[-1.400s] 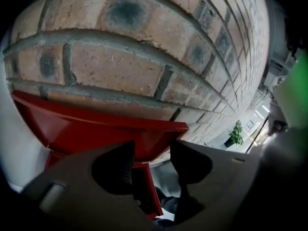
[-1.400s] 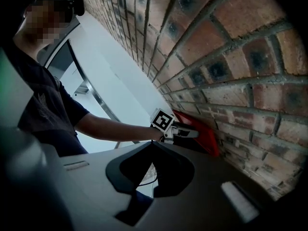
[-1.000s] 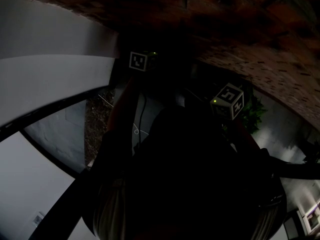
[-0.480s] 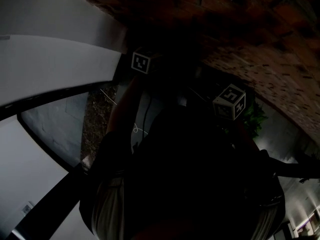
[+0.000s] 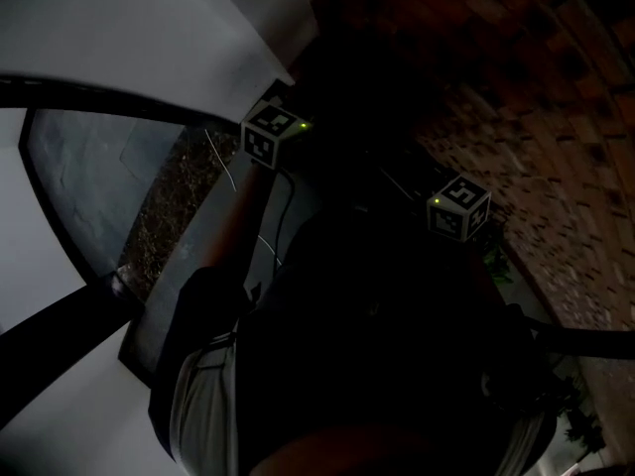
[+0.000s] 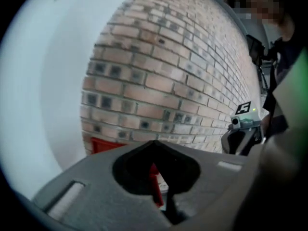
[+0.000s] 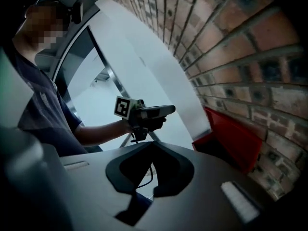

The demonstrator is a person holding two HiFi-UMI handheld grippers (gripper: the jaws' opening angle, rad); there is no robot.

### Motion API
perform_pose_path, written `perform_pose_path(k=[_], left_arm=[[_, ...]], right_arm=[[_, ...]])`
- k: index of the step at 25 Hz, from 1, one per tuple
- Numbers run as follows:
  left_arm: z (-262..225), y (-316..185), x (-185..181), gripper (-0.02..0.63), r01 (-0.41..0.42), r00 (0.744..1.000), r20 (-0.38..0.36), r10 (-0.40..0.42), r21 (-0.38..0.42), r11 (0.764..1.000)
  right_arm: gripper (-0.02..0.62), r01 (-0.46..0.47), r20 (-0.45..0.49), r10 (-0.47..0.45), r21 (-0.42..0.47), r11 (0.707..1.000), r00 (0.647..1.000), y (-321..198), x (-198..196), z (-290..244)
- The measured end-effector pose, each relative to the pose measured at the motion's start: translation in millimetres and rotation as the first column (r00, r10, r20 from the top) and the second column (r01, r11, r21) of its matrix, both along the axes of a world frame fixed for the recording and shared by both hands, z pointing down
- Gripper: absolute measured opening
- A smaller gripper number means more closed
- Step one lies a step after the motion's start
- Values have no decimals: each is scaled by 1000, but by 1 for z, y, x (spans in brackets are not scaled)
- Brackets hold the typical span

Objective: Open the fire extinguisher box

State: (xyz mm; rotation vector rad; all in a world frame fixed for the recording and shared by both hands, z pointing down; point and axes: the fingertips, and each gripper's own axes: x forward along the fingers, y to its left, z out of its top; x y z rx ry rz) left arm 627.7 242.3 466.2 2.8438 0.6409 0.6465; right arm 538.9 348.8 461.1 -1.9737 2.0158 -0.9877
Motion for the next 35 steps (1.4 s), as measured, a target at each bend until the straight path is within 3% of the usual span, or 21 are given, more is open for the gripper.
perform_pose_path(k=[6,11,15,18,23,28,35], left_arm=[[-30,-47,-73,0,94,992,-92,-89,44,995],[-45,-64,-123,-2,173,981,-104,-165,72,982],[-45,-76,-155,-1,295,953,-86,-289,57,954],[-43,-70,-169,-2,367,929,-69,-364,42,929],[-44,-65,-192,0,504,863,-57,-502,35,863],[-48,-60,-230,0,576,816,-38,-577,127,807],[-54,-79,-307,-1,689,719,-56,-693,192,699]], right_arm=[[2,90,-28,-90,14,996,996,-48,-32,-8],[2,170,-31,-169,35,985,985,-72,-53,-13],[2,284,-38,-281,72,956,959,-80,-63,-13],[2,316,-31,-315,73,946,949,-75,-63,-10],[2,392,-5,-395,131,910,919,-65,-71,-11],[2,499,54,-507,115,859,860,-63,-96,10],[2,648,27,-657,140,749,753,-91,-161,-13]])
